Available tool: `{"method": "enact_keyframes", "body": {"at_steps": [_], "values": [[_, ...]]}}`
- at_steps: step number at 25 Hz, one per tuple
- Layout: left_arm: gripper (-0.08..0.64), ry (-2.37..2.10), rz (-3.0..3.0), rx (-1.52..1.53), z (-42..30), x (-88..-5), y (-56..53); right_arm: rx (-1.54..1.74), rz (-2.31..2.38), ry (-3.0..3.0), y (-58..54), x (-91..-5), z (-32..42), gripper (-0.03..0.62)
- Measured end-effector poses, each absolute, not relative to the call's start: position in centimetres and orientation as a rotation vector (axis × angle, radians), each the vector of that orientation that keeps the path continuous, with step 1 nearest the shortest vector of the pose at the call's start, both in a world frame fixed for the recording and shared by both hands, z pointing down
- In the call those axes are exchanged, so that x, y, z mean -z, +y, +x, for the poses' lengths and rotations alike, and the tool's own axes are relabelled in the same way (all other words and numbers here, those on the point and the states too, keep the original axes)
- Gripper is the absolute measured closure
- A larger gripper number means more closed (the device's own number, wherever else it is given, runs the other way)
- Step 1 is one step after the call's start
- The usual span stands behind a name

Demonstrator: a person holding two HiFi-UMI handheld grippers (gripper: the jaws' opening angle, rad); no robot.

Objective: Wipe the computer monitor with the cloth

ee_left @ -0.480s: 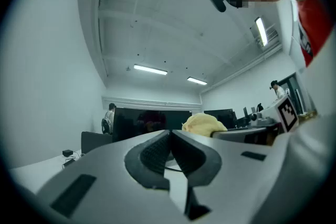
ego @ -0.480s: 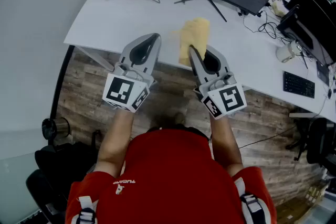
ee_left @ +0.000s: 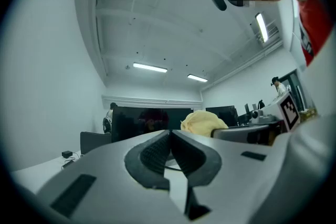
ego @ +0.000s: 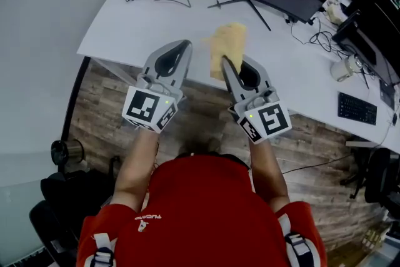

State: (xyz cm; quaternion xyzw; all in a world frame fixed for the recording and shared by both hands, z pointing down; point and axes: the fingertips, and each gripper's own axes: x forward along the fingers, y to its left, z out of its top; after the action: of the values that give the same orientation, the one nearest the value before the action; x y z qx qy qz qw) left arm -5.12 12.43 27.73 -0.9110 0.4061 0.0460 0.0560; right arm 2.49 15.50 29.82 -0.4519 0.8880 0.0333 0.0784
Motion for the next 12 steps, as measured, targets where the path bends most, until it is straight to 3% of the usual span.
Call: {"method": "enact_keyframes", "body": {"at_steps": [12], "values": [[0.548,1.256,-2.713,-0.088,-2.1,-27.1,7.4,-0.2,-1.265,2.748,9.4,-27.4,5.3,0.532]]}}
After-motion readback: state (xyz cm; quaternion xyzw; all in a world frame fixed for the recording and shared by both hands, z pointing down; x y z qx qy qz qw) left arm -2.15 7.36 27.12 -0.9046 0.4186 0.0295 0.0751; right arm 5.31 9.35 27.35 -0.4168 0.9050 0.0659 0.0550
